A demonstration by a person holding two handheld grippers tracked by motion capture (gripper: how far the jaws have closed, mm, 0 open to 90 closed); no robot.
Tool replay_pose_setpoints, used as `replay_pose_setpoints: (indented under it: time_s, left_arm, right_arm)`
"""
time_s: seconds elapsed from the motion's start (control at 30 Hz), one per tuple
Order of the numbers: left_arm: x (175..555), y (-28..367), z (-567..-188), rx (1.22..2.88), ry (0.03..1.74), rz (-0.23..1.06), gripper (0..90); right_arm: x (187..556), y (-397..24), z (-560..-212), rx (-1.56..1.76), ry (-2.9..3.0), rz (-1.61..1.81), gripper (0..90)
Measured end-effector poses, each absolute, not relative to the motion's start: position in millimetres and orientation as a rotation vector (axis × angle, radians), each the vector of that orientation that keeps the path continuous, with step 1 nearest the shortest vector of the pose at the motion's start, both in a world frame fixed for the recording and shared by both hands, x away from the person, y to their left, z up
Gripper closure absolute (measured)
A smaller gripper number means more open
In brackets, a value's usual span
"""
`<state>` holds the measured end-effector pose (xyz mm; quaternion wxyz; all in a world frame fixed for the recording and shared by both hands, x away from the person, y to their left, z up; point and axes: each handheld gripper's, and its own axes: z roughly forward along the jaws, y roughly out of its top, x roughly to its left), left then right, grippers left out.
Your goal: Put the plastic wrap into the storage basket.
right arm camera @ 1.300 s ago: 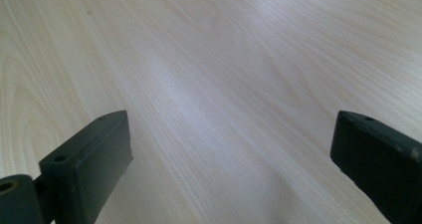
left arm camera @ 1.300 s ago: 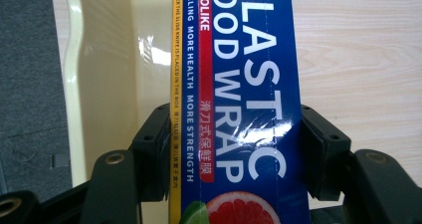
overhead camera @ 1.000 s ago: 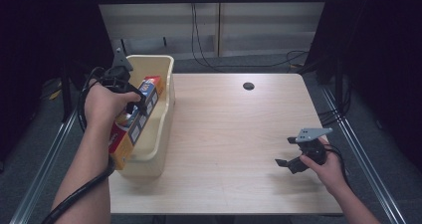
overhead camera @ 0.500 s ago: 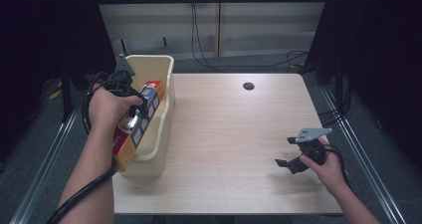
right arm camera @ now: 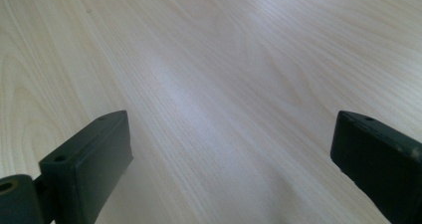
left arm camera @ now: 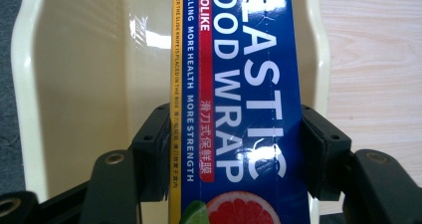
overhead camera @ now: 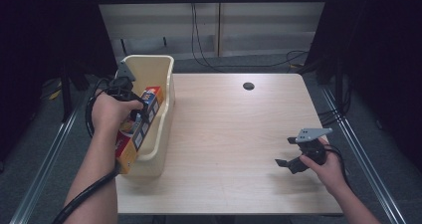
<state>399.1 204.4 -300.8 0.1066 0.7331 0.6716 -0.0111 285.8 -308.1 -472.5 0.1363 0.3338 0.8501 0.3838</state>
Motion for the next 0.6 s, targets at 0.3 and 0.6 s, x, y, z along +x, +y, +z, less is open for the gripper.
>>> replay_pose_setpoints:
  time_s: [0.3,0.6]
  left_arm:
    - [400.3,204.9,-311.9,2.176,1.981,-0.046,40.4]
    - [402.2,201.4,-319.2,2.172,1.993,-0.065,40.3]
  right_arm:
    - [285.3,-307.8,-472.6,0.966,2.466,1.109,2.7]
    - [284.7,-308.0,-472.6,0.969,2.469,1.111,2.8]
